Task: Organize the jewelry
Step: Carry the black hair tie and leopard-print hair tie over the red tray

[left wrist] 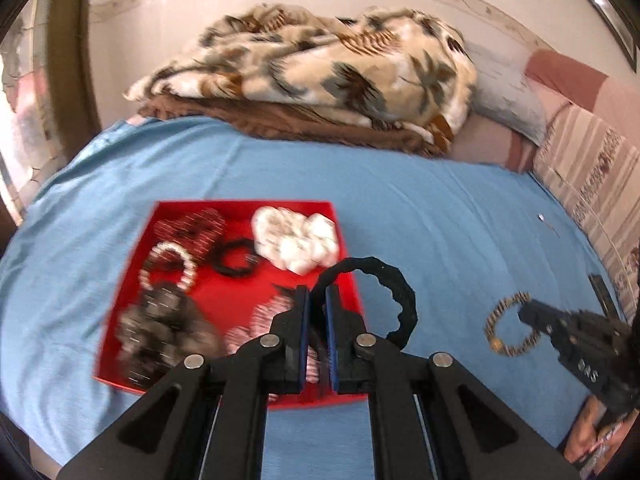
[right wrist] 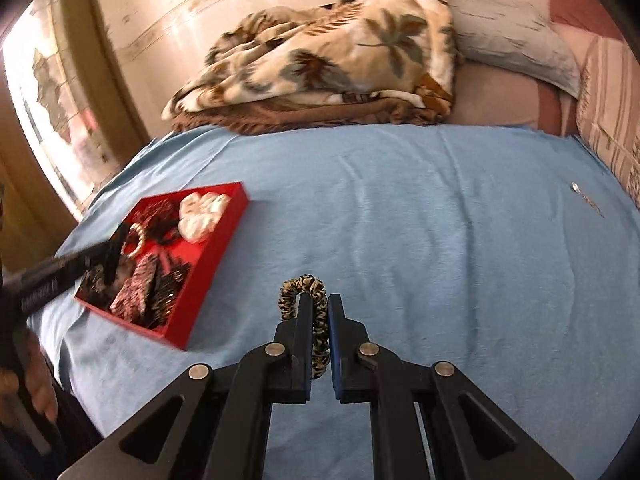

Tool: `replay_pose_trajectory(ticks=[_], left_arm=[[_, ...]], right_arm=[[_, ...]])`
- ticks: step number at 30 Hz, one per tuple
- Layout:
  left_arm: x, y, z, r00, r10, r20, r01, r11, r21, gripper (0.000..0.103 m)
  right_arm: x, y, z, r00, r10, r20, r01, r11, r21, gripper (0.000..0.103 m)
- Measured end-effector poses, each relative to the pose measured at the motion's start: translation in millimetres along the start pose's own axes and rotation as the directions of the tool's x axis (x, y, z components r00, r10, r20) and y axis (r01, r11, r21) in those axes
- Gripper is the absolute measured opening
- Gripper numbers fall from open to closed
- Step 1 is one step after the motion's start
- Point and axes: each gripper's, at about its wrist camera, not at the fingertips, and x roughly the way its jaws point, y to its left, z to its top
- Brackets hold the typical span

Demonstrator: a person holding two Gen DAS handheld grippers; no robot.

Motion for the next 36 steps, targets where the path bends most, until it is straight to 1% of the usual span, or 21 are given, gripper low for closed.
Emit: replay_pose_trajectory(ticks=[5,7,12,15,18,21,27,33,36], left_arm=[[-2.8,35.2,15.3,0.999,0.033,0.033,-0.031,0.999,-0.041,0.008],[1.2,49.0,21.3,0.999,0.037,0.031,-0.035,0.998,-0.060,0.008],[24.6,83.2,30.0,0.999,0.039,-0.004,-0.039,0.992,-0.118,0.008],[37.5,98.8,29.6,0.999,0.031,-0.029,-0.035,0.988,-0.149,0.008],[48.0,115.5,26.3,0.998,0.013,-0.053,-0.024,0.979,-0.200,0.008],[52.7,122.7,24.5,0.998,0.021,-0.063,-0.034,0.978,-0.208,0.008],[60.5,132.3,22.3,0.997,0.006,-0.081,-0.024,0.974,-0.224,0.008],[68.0,128.0,29.3,0.997,0.005,-0.079,-0.021,0.978,-0.209,0.007],[73.5,127.3,30.8,0.996,0.001,-0.093,-0.020,0.977,-0.210,0.007]], right_arm=[[-4.6,30.0,9.6,1.000,-0.004,0.008,0.004,0.998,-0.064,0.008],[-6.1,40.6,15.5,1.000,-0.005,0.014,0.006,0.997,-0.082,0.008],[-0.6,65.8,28.0,1.000,0.010,0.004,-0.009,0.995,-0.104,0.008],[8.0,83.9,37.5,1.000,0.023,-0.008,-0.024,0.993,-0.113,0.008],[21.7,103.4,50.1,0.999,0.040,-0.027,-0.043,0.991,-0.129,0.008],[38.6,122.9,62.9,0.998,0.049,-0.046,-0.055,0.988,-0.143,0.008],[80.2,151.7,85.7,0.994,0.048,-0.101,-0.062,0.988,-0.142,0.008],[109.5,164.9,97.6,0.989,0.030,-0.143,-0.051,0.988,-0.145,0.008],[120.8,162.1,101.3,0.985,0.042,-0.168,-0.061,0.992,-0.112,0.009]])
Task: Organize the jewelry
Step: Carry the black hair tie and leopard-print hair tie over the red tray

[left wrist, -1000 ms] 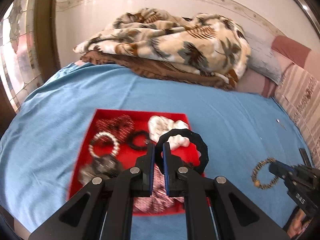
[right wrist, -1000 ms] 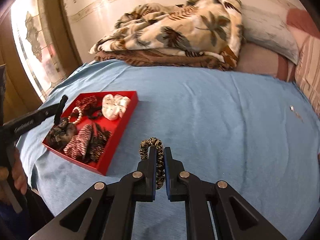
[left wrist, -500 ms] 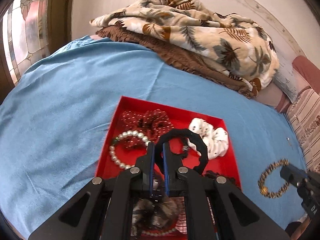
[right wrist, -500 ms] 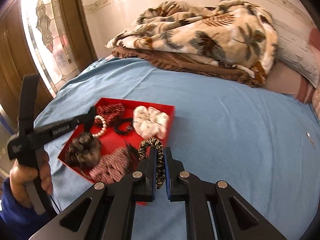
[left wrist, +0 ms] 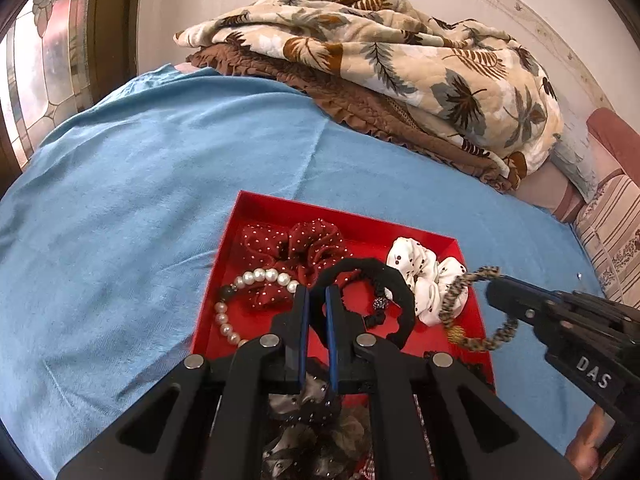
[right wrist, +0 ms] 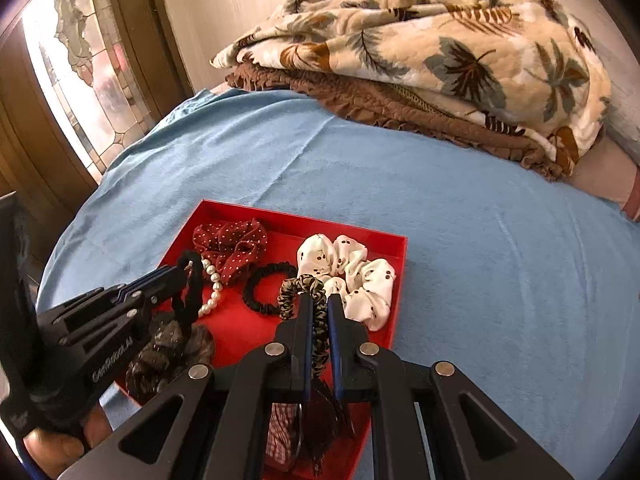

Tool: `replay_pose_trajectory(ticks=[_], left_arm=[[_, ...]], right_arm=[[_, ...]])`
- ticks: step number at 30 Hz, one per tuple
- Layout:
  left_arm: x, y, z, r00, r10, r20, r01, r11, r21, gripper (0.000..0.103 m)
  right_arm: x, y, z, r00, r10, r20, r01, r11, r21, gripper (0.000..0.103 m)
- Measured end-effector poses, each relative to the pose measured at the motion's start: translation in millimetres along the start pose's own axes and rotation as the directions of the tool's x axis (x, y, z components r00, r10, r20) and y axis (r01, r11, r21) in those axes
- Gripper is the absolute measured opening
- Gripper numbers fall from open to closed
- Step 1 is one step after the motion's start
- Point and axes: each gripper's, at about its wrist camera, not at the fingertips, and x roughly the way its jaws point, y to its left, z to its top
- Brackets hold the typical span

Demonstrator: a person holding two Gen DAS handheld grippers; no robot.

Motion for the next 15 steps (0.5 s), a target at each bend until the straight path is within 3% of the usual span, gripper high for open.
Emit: replay_pose_trajectory(ticks=[8,15], left_arm=[[18.3,-6.3,-2.7,0.999,0.007,-0.052,-0.006,1.000,0.016,0.007],[23.2,-7.5,-4.0,0.997,0.049,-0.056,-0.048,0.999,0.023,0.007]], right_arm=[[34.4,-11.9,1.1,0.995,0.058,-0.087,-0.049,0.993,0.104,0.009],[43.6,-9.5,-3.6,0.992,0.059,-0.110,-0.049,0.994,0.097,0.009]])
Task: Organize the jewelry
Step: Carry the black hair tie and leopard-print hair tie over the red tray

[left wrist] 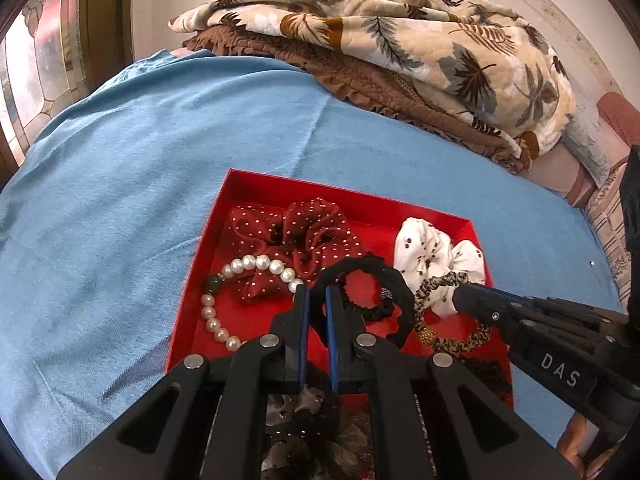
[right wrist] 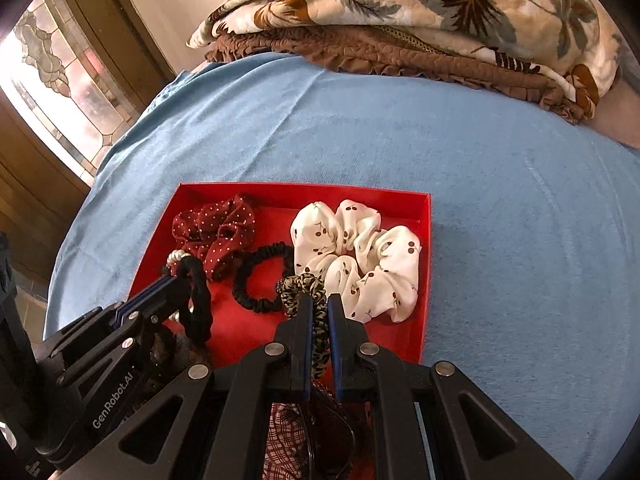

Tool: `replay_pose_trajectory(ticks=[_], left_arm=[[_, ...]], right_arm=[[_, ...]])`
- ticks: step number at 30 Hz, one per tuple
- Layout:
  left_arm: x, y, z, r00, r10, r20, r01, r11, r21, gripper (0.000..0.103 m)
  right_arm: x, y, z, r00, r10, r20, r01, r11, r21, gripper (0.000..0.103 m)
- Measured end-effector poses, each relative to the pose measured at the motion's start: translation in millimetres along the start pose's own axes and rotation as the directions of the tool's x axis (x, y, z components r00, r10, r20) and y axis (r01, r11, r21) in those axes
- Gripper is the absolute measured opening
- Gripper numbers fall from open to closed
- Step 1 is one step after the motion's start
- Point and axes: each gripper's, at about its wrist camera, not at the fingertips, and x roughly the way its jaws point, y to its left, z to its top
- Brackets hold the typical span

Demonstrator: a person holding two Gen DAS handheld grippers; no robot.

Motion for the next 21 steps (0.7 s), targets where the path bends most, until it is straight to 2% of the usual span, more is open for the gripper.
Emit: replay_pose_trajectory(ticks=[8,21], left_arm=[[6.1,-0.5,-1.5,0.999,0.045,-0.010,-0.045,0.999,0.010,0.007],[6.8,0.3,-4.0,0.998,0.057,-0.012,-0.057,0.998,0.012,0.007]], right_arm=[[10.6,2.5,-5.2,1.000,0.002,-0.027,-0.002,1.000,-0.007,0.009],[19.8,-3.8,-10.0,0.999,-0.004,-0.051,0.005,1.000,0.006,0.010]])
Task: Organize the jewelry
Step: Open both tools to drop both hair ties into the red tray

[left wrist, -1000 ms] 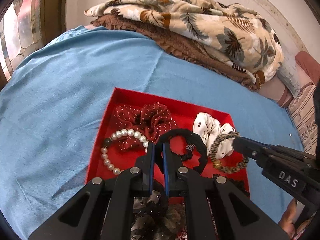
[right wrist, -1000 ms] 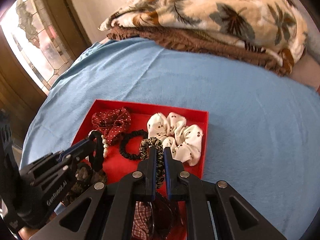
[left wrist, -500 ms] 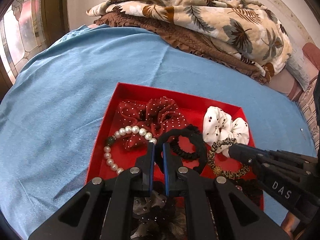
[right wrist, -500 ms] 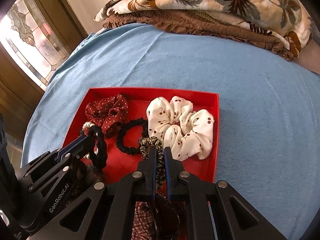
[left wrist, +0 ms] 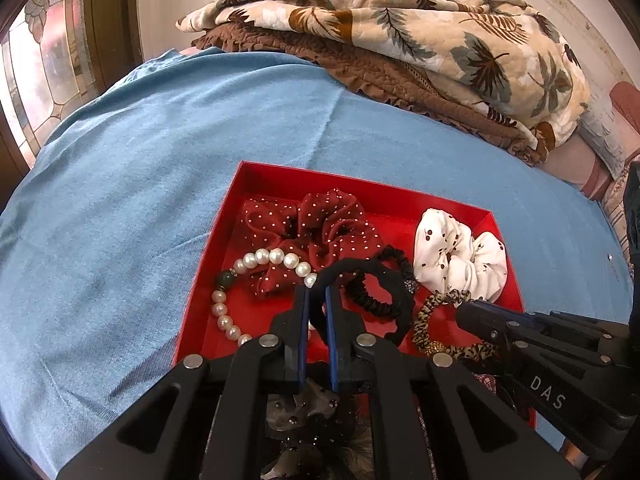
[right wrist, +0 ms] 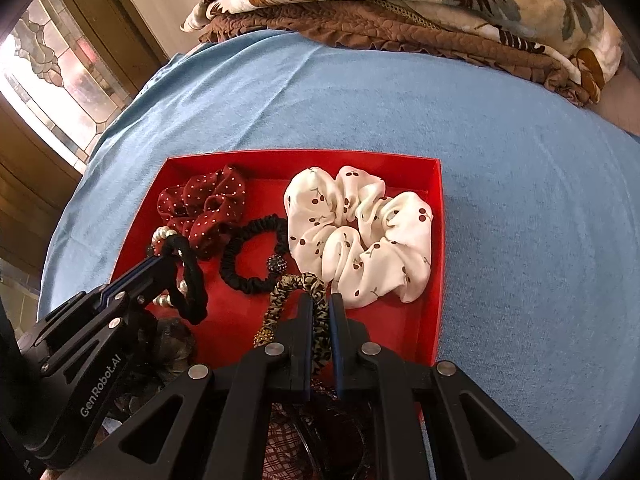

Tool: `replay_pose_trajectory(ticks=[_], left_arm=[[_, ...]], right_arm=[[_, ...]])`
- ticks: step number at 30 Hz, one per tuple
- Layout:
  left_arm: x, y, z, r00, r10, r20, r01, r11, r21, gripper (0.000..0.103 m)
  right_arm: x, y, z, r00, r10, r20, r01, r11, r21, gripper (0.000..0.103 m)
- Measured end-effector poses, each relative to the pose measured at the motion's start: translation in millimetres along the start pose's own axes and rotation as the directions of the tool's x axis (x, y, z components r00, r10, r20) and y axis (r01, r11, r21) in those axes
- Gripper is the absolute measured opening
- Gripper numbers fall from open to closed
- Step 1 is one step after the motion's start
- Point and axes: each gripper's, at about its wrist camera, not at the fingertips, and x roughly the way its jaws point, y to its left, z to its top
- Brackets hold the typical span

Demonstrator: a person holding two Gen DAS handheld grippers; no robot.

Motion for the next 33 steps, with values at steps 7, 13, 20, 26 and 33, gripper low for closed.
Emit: replay_pose_trajectory(ticks=[7,13,20,26,33], left_arm=[[-4.7,-2.7,0.7,1.000,0.005,0.012,-0.005,1.000,0.011,0.008],[-7.2,0.0,0.2,1.000,-0.003,0.016,0.003,1.000,-0.001,0.014],[-15.6,5.3,2.2,0.999,-0.022,0.041,0.023,0.999,-0.025,0.037],[-28.7,22.7,6.6,0.995,-0.058,0.078,0.064,0.995,-0.082,0.046],[-49.9,46.8,7.8,0.984,-0.047,0.172,0.075,0.983,-0.165,0.066]], right_arm=[[1.4,2.1,-1.0,1.000,0.000,-0.003,0.000,1.000,-0.006,0.010],[4.6,-0.7,-3.0,1.000,-0.001,-0.011,0.001,1.000,0.006,0.010],[1.4,-3.8,-2.5,1.000,0.001,0.000,-0.001,1.000,0.028,0.014],[-6.9,-3.8,-2.4,1.000,0.020,0.018,-0.021,0.999,0.036,0.029],[-30.6,-3.2,-1.9,0.996,0.063,0.070,-0.067,0.996,0.056,0.040]])
